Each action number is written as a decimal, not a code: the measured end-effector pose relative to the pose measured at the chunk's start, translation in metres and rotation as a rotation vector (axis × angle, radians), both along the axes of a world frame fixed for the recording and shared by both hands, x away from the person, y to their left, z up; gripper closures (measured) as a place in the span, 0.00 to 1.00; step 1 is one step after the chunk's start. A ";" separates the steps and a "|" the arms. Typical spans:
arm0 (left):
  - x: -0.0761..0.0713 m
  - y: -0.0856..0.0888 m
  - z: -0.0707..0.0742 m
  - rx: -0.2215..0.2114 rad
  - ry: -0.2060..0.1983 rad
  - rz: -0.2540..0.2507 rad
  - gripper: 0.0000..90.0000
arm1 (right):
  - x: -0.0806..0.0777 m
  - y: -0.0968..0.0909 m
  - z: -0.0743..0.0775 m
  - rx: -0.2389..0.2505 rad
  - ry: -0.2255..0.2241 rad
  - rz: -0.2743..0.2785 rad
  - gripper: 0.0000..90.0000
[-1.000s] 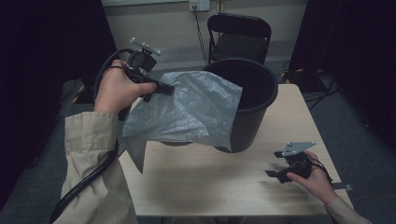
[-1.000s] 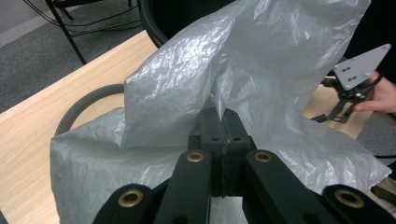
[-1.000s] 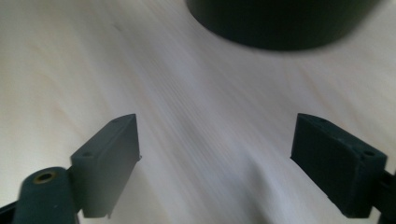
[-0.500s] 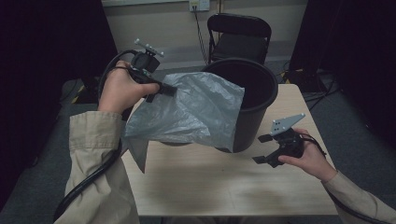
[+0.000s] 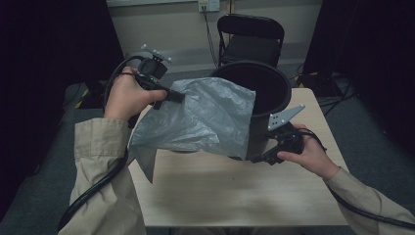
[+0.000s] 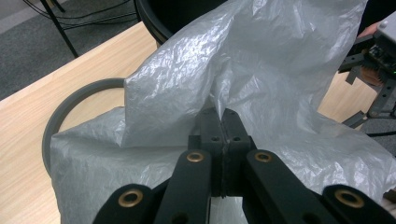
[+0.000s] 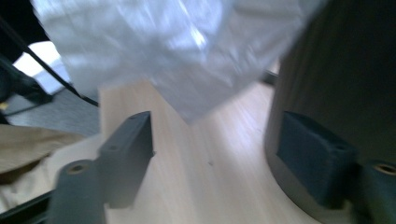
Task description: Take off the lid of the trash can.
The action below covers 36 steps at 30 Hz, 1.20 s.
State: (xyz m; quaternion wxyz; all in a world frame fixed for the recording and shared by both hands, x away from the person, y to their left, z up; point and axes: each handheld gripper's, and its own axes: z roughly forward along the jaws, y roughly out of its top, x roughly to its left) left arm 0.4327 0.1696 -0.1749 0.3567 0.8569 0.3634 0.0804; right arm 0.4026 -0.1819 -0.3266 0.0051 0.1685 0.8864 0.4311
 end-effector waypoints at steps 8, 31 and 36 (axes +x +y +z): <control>0.001 -0.002 -0.003 0.004 -0.001 -0.006 1.00 | 0.004 0.008 0.012 0.047 0.016 0.014 0.47; -0.005 -0.001 0.010 0.009 -0.025 0.000 1.00 | -0.002 -0.001 0.068 0.089 -0.041 0.006 0.96; 0.001 -0.008 0.013 0.005 -0.031 0.018 1.00 | 0.007 -0.013 0.083 0.088 -0.060 -0.047 0.96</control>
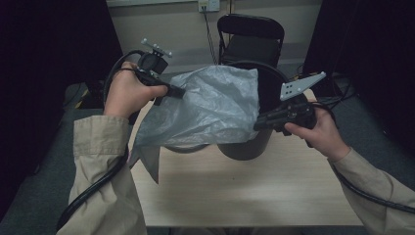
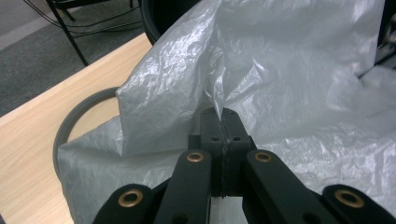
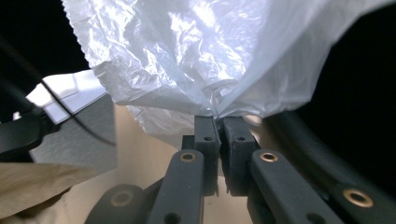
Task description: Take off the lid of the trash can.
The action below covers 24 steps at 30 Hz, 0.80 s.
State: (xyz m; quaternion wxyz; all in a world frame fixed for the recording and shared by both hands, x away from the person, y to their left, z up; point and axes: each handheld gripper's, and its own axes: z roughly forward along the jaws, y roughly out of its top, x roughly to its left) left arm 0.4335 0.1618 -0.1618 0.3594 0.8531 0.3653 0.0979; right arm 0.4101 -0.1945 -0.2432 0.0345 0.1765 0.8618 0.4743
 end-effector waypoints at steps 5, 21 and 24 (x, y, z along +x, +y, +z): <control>0.010 -0.017 -0.004 0.018 -0.010 0.004 1.00 | 0.018 -0.017 0.010 -0.015 0.002 -0.071 0.96; 0.053 -0.064 -0.034 0.062 0.025 0.078 1.00 | 0.064 -0.046 0.010 -0.110 -0.008 -0.256 0.81; 0.053 -0.067 -0.037 0.073 0.025 0.087 1.00 | 0.063 -0.056 0.010 -0.107 -0.031 -0.290 0.68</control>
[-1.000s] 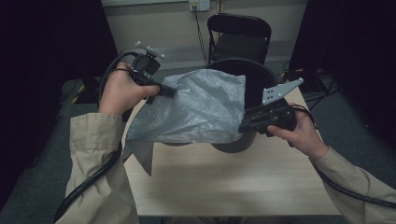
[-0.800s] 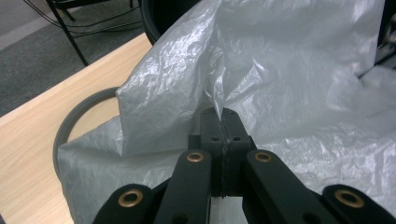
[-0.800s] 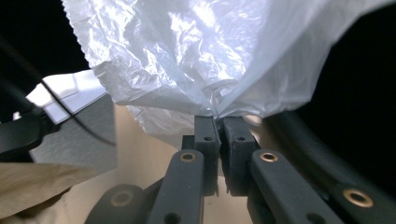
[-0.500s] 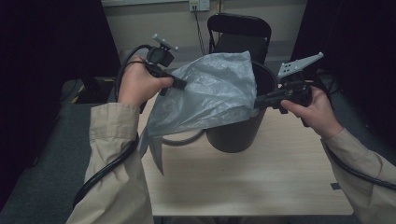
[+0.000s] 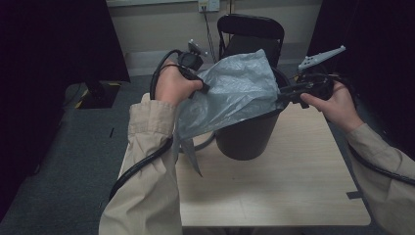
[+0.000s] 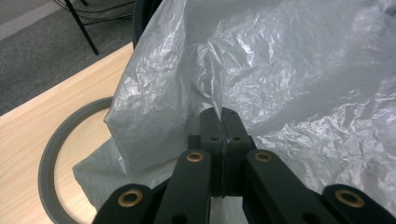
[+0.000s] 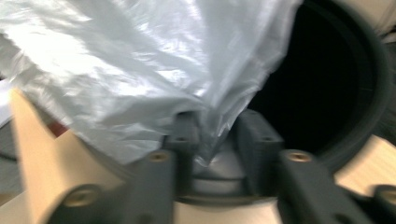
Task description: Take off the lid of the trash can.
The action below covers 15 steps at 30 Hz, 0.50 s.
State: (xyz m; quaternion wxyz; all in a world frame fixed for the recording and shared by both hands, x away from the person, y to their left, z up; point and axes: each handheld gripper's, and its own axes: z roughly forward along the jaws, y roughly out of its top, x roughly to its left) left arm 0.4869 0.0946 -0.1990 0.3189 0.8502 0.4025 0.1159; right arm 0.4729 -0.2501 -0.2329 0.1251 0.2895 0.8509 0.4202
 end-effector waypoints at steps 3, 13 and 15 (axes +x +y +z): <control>0.000 -0.001 -0.002 0.009 -0.002 0.014 1.00 | -0.002 -0.009 0.004 -0.008 -0.019 -0.026 0.59; -0.003 -0.009 -0.001 0.011 -0.021 0.015 1.00 | -0.013 -0.007 0.015 0.013 -0.054 0.003 0.44; -0.002 -0.012 -0.001 0.019 -0.025 0.014 0.99 | -0.012 0.002 0.015 0.012 -0.053 0.021 0.44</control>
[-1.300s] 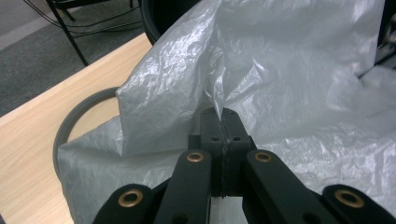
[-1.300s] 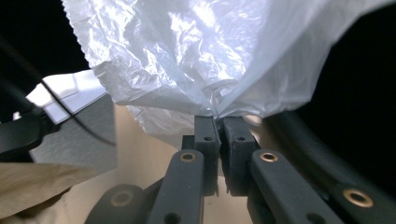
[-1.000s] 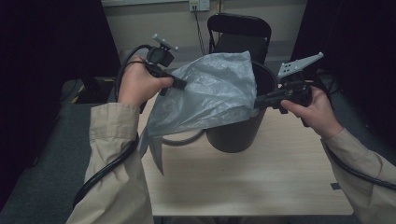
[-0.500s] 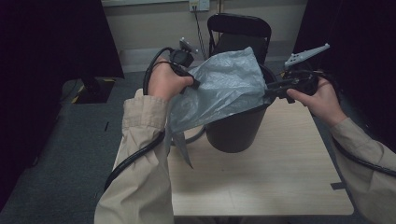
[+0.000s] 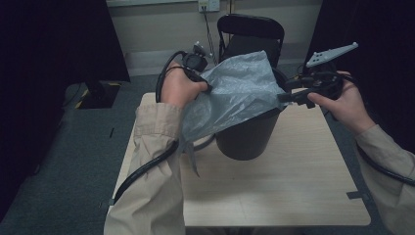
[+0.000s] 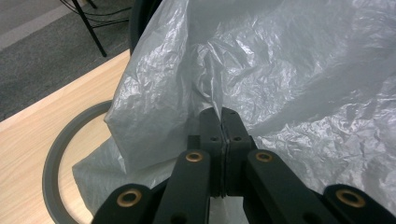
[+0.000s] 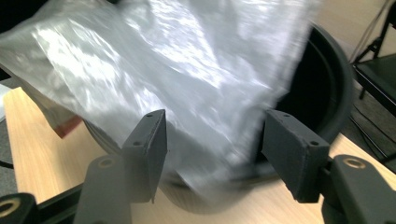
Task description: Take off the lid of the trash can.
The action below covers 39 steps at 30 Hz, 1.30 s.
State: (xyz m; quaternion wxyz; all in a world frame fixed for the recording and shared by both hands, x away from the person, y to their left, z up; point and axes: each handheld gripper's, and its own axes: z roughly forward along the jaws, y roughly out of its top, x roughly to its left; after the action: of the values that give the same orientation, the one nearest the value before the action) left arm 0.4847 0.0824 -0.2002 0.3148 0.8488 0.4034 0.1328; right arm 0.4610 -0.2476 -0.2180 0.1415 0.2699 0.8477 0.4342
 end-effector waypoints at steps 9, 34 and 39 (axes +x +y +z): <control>0.004 -0.003 -0.009 -0.009 -0.008 -0.024 0.91 | 0.023 0.040 -0.008 -0.073 0.053 0.027 0.67; -0.002 -0.033 -0.039 0.055 -0.087 -0.181 0.39 | 0.032 0.029 -0.014 -0.138 0.053 -0.034 0.42; -0.001 -0.036 -0.042 0.045 -0.085 -0.159 0.40 | 0.025 0.026 -0.012 -0.119 0.047 -0.007 0.39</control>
State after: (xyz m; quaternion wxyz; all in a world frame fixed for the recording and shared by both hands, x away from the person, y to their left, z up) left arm 0.4841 0.0467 -0.2419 0.3223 0.8786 0.3178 0.1522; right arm 0.4856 -0.2218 -0.2297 0.1389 0.2741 0.8742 0.3759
